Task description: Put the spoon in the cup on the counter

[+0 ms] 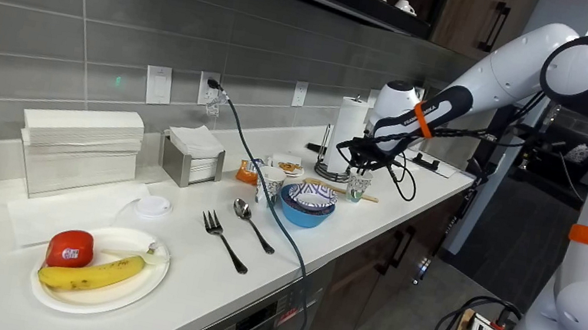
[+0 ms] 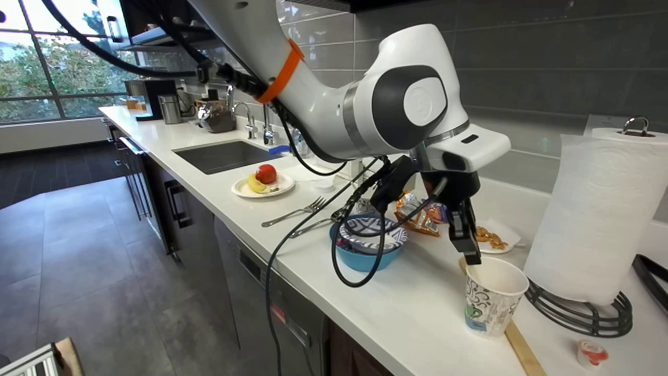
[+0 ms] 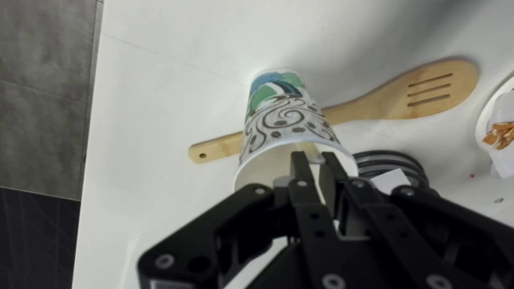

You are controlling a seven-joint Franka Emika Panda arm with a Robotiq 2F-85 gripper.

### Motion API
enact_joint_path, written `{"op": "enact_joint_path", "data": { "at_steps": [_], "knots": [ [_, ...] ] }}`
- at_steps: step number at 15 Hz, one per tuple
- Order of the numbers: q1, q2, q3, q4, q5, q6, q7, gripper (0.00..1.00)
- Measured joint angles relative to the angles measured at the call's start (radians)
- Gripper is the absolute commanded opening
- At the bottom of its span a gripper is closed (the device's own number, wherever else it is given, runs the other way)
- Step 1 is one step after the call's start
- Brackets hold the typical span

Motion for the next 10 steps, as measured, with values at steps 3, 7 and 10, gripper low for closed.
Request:
{"op": "enact_joint_path", "data": {
  "at_steps": [3, 7, 10],
  "knots": [
    [0.0, 0.0, -0.007, 0.007, 0.0, 0.0, 0.0, 0.03],
    [0.0, 0.0, -0.016, 0.013, 0.001, 0.0, 0.001, 0.03],
    [-0.003, -0.003, -0.018, 0.016, 0.014, -0.007, 0.001, 0.03]
  ]
}}
